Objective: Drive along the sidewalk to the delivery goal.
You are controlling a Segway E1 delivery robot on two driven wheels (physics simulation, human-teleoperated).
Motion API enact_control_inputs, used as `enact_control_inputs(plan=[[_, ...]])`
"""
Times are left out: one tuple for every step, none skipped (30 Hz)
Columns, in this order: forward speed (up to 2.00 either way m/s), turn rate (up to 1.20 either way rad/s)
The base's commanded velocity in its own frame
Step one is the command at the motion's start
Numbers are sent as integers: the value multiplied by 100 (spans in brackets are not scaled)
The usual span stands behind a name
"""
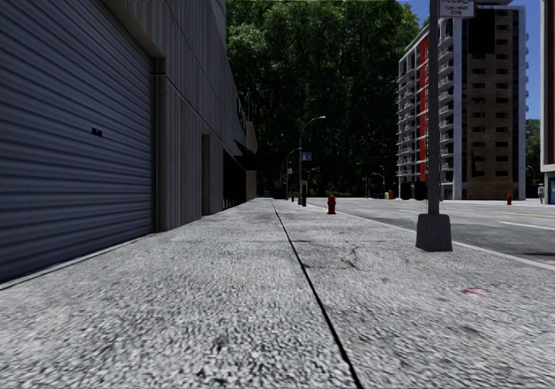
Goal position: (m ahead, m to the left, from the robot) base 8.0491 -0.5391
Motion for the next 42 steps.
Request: enact_control_inputs(plan=[[200, 0], [200, 0], [200, 0], [200, 0], [200, 0], [200, 0], [200, 0], [200, 0], [200, -12], [200, -12], [200, -22], [200, -24], [200, -25], [200, -25], [200, -26], [200, -26], [200, -26], [200, -26], [200, -26], [200, -26], [200, -26], [200, -26], [200, -26], [200, -26], [200, -26], [200, -26], [200, -26], [200, -26], [200, -26], [200, -26], [200, -26], [200, -26], [200, -26], [200, -26], [200, -26], [200, -20], [200, 0], [200, 0], [200, 0], [200, 0], [200, 0], [200, 0]])
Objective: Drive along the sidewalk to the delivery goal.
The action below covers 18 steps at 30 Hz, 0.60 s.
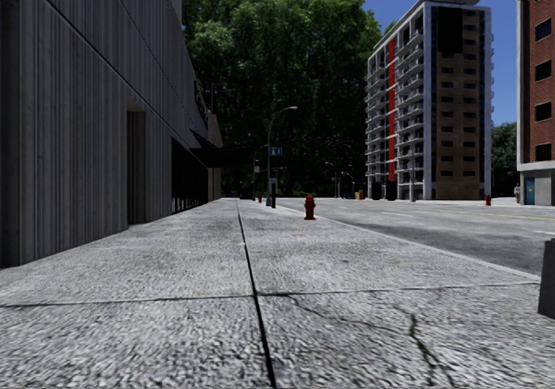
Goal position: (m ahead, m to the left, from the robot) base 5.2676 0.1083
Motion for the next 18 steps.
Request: enact_control_inputs(plan=[[200, 0], [200, 0], [200, 0], [200, 0], [200, 0], [200, 0], [200, 0], [200, 0], [200, 0], [200, 0], [200, 0], [200, 0], [200, 0], [200, 0], [200, 0], [200, 0], [200, 0], [200, 0]])
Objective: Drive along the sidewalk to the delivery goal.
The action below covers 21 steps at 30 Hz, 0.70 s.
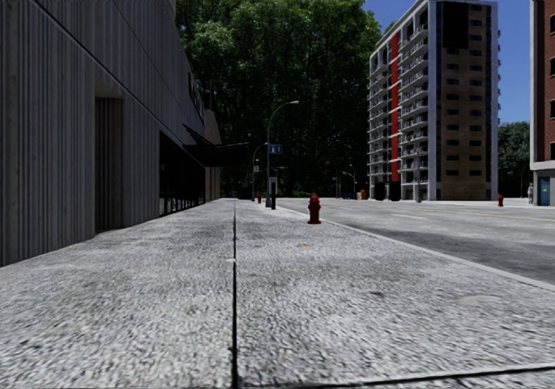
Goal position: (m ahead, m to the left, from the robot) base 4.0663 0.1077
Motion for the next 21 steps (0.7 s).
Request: enact_control_inputs(plan=[[200, 0], [200, 0], [200, 0], [200, 0], [200, 0], [200, 0], [200, 0], [200, 0], [200, 0], [200, 0], [200, 0], [200, 0], [200, 0], [200, 3], [200, 15], [200, 19], [200, 22], [200, 23], [200, 23], [200, 23], [200, 23]])
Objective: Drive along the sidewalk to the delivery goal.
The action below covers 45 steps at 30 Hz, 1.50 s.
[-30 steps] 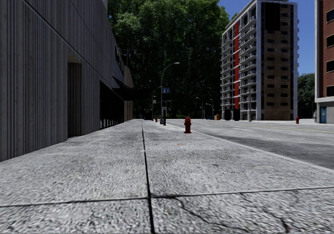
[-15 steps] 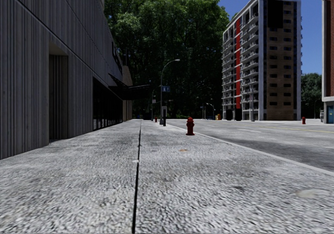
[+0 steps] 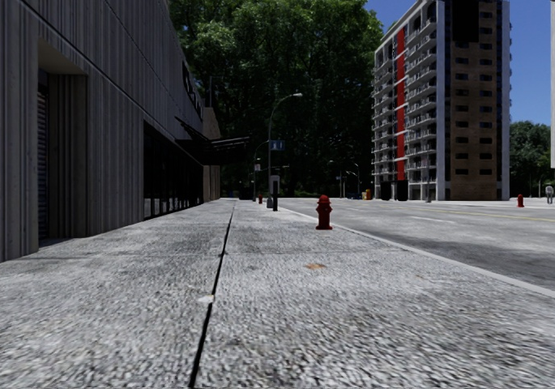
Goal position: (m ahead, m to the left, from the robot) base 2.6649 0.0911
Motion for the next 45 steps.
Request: enact_control_inputs(plan=[[200, 23], [200, 23], [200, 24], [200, 24], [200, 24], [200, 24], [200, 24], [200, 24], [200, 24], [200, 24], [200, 24], [200, 24], [200, 24], [200, 24], [200, 24], [200, 24], [200, 24], [200, 24], [200, 24], [200, 24], [200, 24], [200, 24], [200, 18], [200, 18], [200, 0], [200, 0], [200, 0], [200, 0], [200, 0], [200, 0], [200, 0], [200, 0], [200, 0], [200, 0], [184, 0], [100, 0], [55, 0], [25, 0], [25, 0], [17, 0], [15, 0], [14, 0], [14, 0], [11, 0], [5, 0]])
